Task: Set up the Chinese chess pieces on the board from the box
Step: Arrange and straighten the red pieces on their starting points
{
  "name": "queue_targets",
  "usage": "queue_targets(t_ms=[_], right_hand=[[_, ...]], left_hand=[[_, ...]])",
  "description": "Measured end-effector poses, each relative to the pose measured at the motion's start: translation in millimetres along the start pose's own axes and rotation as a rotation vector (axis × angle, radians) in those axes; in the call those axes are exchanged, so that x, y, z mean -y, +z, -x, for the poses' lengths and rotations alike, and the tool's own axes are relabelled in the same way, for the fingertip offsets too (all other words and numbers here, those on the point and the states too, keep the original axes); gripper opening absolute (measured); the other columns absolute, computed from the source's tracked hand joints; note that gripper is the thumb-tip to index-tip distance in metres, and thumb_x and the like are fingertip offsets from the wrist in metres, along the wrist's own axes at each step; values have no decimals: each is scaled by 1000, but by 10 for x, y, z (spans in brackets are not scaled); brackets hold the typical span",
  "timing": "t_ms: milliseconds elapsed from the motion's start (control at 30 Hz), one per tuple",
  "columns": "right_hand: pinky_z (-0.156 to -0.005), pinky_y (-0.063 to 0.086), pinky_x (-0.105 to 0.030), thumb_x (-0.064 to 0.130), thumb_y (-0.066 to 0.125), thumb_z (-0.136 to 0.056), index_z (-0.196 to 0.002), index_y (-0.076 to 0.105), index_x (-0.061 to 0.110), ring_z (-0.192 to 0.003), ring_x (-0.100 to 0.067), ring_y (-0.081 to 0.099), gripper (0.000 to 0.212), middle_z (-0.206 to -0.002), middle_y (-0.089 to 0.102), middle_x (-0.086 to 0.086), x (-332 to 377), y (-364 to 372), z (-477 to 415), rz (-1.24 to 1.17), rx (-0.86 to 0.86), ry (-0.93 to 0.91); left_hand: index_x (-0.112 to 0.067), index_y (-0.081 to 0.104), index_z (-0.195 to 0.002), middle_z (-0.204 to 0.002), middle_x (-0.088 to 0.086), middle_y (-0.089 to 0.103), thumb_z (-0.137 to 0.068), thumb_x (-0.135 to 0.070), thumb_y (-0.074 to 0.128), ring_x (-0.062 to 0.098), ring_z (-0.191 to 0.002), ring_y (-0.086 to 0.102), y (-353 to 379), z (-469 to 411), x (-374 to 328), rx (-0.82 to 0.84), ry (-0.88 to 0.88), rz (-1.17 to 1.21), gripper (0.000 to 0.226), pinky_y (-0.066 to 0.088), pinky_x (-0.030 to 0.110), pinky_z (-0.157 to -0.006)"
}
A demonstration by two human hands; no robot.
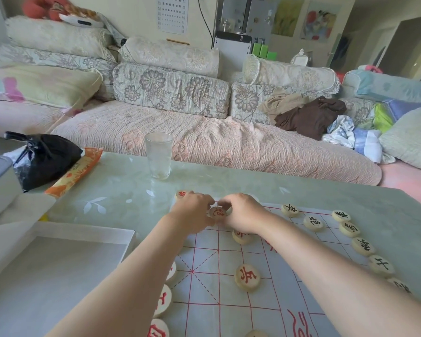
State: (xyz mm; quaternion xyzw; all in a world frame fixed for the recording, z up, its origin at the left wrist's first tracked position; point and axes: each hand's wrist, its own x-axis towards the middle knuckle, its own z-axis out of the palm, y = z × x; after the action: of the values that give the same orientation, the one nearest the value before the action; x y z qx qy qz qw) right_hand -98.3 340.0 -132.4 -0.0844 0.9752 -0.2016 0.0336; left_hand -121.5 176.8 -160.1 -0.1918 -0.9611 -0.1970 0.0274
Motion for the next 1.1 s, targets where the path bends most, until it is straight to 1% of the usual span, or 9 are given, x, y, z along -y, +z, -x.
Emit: queue_targets(t_ms=[100, 233, 400, 567, 667, 767, 833, 967, 1100], right_hand=[[-90, 54, -37, 46, 72, -78, -110, 71, 26, -102, -17, 65, 38, -108, 72, 6, 2, 19, -15, 13, -5, -7], [-88, 55, -37, 56, 69, -75, -108, 70, 24, -99, -18, 65, 46, -106, 72, 6, -9, 33, -23, 9, -2, 0], [-91, 45, -26, 49, 69, -84, -135, 58, 29, -115, -14, 57, 56, -125, 61, 9, -27, -17, 79, 9, -35, -11], [-85, 46, -31, 49, 66, -87, -131, 58, 33, -111, -14, 57, 47, -120, 56, 8, 75, -146, 373, 91, -111, -48], [-88, 48, -33, 40, 65, -88, -126, 62, 32, -109, -16, 58, 40, -116, 58, 6, 228, -268, 658, 50, -131, -78], [-90, 50, -35, 31, 68, -85, -114, 69, 29, -101, -16, 61, 29, -108, 65, 7, 400, -348, 1025, -24, -81, -90], [-90, 50, -31, 29, 70, -85, -112, 70, 29, -98, -12, 62, 27, -104, 67, 10, 503, -364, 1303, -36, -18, -91], [-91, 50, -26, 36, 70, -85, -116, 69, 33, -100, -8, 62, 31, -107, 67, 15, 628, -286, 1851, -35, 128, -84], [-93, 50, -28, 40, 71, -83, -123, 64, 35, -106, -7, 60, 41, -113, 64, 17, 733, -196, 2297, 24, 246, -81]], left_hand=[[-21, 62, -122, -115, -2, 67, -80, -48, 67, 24, -113, 50, 1, -9, -17, -19, 17, -24, 50, 39, 34, -97], [-23, 63, -119, -113, -4, 67, -77, -54, 69, 22, -110, 53, 33, -20, -7, -24, 10, -9, 52, 41, 35, -95], [-25, 51, -132, -119, -9, 62, -80, -38, 67, 20, -117, 47, -92, 53, -22, -31, 22, -71, 56, 36, 31, -95], [-27, 49, -133, -121, -7, 59, -85, -36, 60, 19, -118, 45, -321, 328, -176, -25, 41, -102, 50, 35, 32, -97], [-27, 52, -130, -119, -4, 59, -87, -35, 59, 19, -116, 46, -403, 586, -334, -56, 73, -102, 44, 35, 29, -94], [-28, 57, -123, -111, -6, 59, -86, -32, 62, 16, -110, 49, -525, 874, -490, -50, 71, -39, 37, 38, 26, -89], [-25, 61, -116, -106, -5, 62, -85, -32, 64, 16, -105, 55, -633, 1087, -603, -33, 61, -3, 31, 41, 25, -84], [-21, 65, -112, -105, -4, 66, -87, -27, 60, 12, -91, 58, -725, 1650, -770, 27, 36, 46, 26, 42, 19, -75], [-27, 65, -112, -102, -11, 62, -86, -26, 60, 7, -91, 56, -640, 2227, -764, 84, 89, 6, 26, 45, 20, -81]])
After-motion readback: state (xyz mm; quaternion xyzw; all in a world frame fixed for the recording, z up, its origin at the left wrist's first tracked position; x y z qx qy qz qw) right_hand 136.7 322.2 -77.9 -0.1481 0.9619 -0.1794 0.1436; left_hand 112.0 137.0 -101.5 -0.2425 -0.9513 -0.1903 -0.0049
